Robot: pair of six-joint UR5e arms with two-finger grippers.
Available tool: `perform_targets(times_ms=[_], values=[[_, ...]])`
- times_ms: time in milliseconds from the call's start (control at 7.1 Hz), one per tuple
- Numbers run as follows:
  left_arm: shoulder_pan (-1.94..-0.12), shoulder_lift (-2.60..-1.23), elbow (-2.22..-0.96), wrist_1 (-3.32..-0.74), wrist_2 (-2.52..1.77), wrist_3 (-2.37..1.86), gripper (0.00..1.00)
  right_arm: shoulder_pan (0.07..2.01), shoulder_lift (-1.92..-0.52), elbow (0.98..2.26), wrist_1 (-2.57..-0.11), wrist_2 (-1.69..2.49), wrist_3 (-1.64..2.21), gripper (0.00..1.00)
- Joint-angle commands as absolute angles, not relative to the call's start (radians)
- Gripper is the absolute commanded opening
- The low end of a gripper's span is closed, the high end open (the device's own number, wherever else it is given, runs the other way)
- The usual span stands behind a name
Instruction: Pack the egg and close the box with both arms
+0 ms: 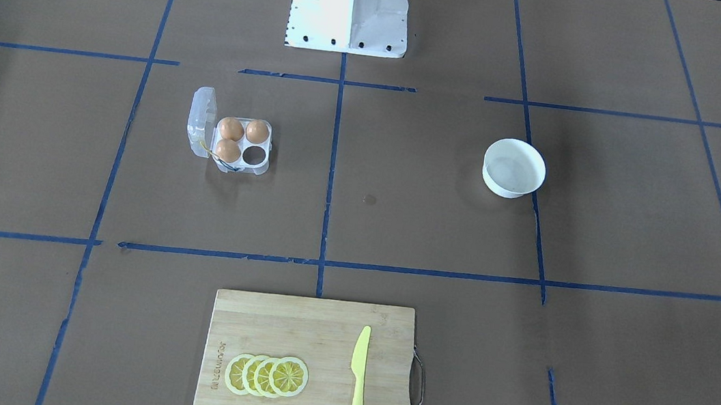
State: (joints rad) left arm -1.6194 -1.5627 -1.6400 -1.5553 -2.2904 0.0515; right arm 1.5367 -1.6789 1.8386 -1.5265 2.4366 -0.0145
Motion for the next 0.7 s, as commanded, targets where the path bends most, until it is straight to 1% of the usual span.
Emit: perform_targets(times_ms=[0,141,282,423,563], values=[[-1.644,-1.534,-1.664,-1.536,-2.304,0.211,1.0,1.505,-1.674,1.851,-1.526,2.433,0.003,0.86],[-1.644,-1.535,-1.663,-1.536,-2.304,0.212,1.0,1.43,-1.671,1.882,-1.525,2.427,0.122,0.73],[-1.643,-1.537,-1.663,-1.536,-2.304,0.212,1.0,1.329,-1.671,1.941,-1.52,2.39,0.303,0.65],[-1.641,-1.542,-1.663,-1.537,-2.304,0.212,1.0,1.233,-1.672,1.974,-1.412,2.337,0.536,0.4],[-1.641,-1.545,-1.667,-1.537,-2.304,0.212,1.0,1.101,-1.672,1.97,-1.22,2.285,0.812,0.21]])
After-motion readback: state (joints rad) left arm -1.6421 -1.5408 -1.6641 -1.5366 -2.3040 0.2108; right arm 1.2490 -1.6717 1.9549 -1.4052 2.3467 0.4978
